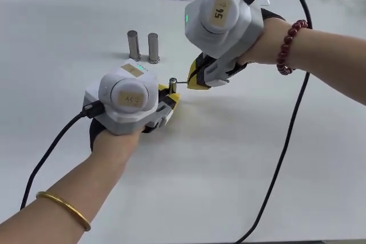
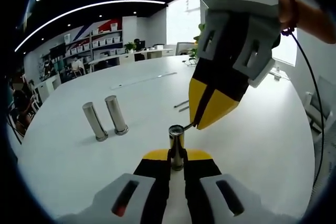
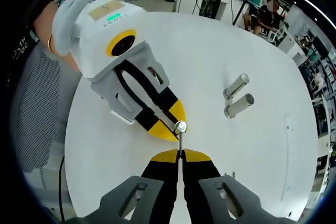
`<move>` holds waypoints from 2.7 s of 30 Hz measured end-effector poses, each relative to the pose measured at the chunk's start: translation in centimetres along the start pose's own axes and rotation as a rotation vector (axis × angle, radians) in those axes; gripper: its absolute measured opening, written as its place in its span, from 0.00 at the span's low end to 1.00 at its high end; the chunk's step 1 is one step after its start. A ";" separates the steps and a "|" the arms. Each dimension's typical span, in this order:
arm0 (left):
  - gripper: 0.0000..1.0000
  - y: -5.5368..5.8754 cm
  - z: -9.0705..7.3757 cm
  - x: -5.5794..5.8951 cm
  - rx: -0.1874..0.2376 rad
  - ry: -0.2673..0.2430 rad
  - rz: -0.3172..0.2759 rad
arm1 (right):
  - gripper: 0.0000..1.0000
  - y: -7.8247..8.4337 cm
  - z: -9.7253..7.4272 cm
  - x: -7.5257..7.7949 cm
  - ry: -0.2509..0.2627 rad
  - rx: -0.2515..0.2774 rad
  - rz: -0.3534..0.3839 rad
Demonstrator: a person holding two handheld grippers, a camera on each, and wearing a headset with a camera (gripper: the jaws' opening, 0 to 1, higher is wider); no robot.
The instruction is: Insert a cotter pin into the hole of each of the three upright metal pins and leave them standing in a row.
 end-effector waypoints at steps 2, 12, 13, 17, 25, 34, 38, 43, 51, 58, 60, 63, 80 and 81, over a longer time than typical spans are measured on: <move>0.07 0.0 0.0 0.0 0.005 -0.003 -0.004 | 0.00 -0.1 0.0 0.0 0.000 0.001 0.002; 0.07 0.0 -0.1 0.0 0.012 0.007 -0.002 | 0.00 0.0 0.2 0.3 -0.034 0.051 -0.030; 0.07 0.0 -0.1 0.0 0.012 0.007 -0.001 | 0.00 0.1 0.2 0.4 -0.034 0.054 -0.022; 0.07 0.0 -0.1 0.0 0.013 0.007 -0.005 | 0.00 0.0 0.4 0.4 -0.035 0.060 -0.034; 0.07 0.1 0.0 0.1 0.016 0.002 -0.009 | 0.00 -0.2 0.8 0.6 -0.028 0.072 -0.022; 0.07 0.0 0.0 0.1 0.017 -0.004 -0.016 | 0.00 -0.5 1.0 0.6 -0.010 0.113 0.063; 0.07 0.0 0.1 0.1 0.018 -0.007 -0.022 | 0.01 -0.5 0.9 0.3 -0.006 0.133 0.110; 0.07 0.0 0.0 0.1 0.018 -0.006 -0.021 | 0.08 -0.3 0.6 0.3 0.004 0.130 0.131; 0.07 0.0 0.0 0.1 0.018 -0.005 -0.021 | 0.01 0.0 0.2 0.1 0.004 0.128 0.108; 0.07 0.0 -0.1 0.1 0.018 -0.005 -0.023 | 0.00 -0.3 0.1 0.1 0.007 0.132 0.105; 0.07 0.0 -0.1 0.0 0.018 -0.005 -0.024 | 0.00 -0.3 0.1 0.2 0.007 0.132 0.102; 0.07 0.0 -0.1 0.0 0.017 -0.005 -0.025 | 0.00 -0.4 0.2 0.2 0.008 0.136 0.109; 0.07 0.1 0.0 0.0 0.023 -0.013 -0.031 | 0.00 -0.5 0.5 0.3 0.017 0.154 0.143; 0.07 0.1 0.0 0.0 0.023 -0.013 -0.032 | 0.00 -0.5 0.5 0.4 0.018 0.157 0.152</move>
Point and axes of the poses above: the centre of the closed fingertips' face, and the gripper's own axes: z roughly forward along the fingers, x roughly to its right, y roughly out of its underside, the point moved 6 cm from there along -z, roughly backward along the fingers, and after that the axes turned 7 degrees about x, right-handed, at the moved point
